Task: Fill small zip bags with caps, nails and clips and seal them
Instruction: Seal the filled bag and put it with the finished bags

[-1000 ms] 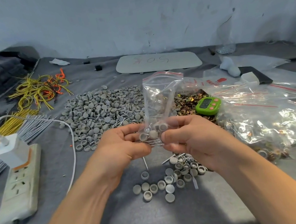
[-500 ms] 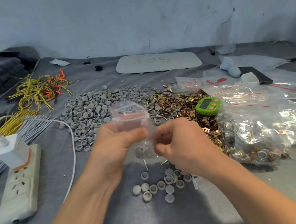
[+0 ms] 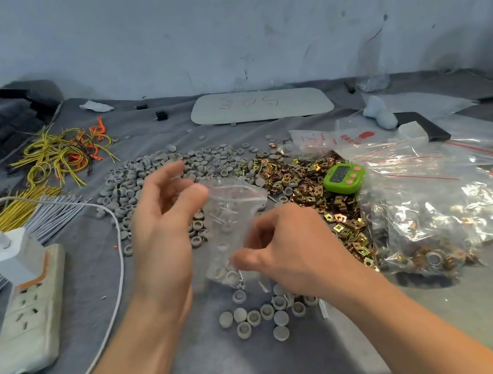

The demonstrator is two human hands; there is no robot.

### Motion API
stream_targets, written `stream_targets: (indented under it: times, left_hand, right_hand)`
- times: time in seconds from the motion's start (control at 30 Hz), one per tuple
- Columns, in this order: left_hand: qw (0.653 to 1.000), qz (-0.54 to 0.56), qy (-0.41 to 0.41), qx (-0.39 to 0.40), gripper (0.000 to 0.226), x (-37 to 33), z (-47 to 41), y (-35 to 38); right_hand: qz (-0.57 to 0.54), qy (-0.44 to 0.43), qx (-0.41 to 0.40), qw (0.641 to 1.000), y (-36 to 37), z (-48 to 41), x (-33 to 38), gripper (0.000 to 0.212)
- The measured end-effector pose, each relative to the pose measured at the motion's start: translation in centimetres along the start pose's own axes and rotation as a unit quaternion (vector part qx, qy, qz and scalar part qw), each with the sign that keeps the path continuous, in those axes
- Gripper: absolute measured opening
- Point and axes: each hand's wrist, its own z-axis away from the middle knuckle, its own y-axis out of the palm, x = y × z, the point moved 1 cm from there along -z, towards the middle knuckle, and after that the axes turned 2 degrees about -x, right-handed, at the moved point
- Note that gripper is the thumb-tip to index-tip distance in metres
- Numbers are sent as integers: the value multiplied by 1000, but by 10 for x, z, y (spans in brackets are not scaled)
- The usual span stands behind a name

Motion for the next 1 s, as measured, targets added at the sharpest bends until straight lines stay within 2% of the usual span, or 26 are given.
stream_targets:
  times: [0.07, 0.1, 0.23, 0.37, 0.47, 0.57, 0.63, 0.77, 0.87, 1.0]
  left_hand:
    - [999, -34, -9, -11, 13, 3, 1, 6]
    - [999, -48, -13, -17, 15, 5, 1, 8]
    - [990, -128, -41, -50, 47, 12, 0, 6]
    - [981, -183, -50, -45, 79, 15, -3, 5]
    - [978, -199, 12, -56, 74, 11, -3, 3]
    - [963, -229, 130, -60, 63, 4, -2, 1]
    - [942, -285, 176, -22, 60, 1, -2, 2]
    - [911, -366, 146, 119, 58, 11, 4, 15]
    - [909, -367, 109, 164, 58, 20, 10, 22]
    - [925, -325, 82, 180, 59, 26, 8, 27]
  right_hand:
    - [-46, -17, -31, 998, -3, 0, -1, 18]
    - [-59, -31, -40, 997, -4, 0, 0, 13]
    - [-19, -86, -59, 994, 0, 6, 4, 8]
    - [7, -115, -54, 992, 5, 9, 10, 4]
    - [-10, -117, -18, 993, 5, 10, 14, 4]
    - [0, -67, 12, 998, -5, 7, 4, 8]
    - [37, -13, -12, 999, -21, 0, -15, 15]
    - [212, 122, -49, 968, -66, -10, -63, 34]
    - [225, 145, -6, 963, -74, -11, -88, 39]
    - [230, 124, 11, 965, -70, -14, -97, 38]
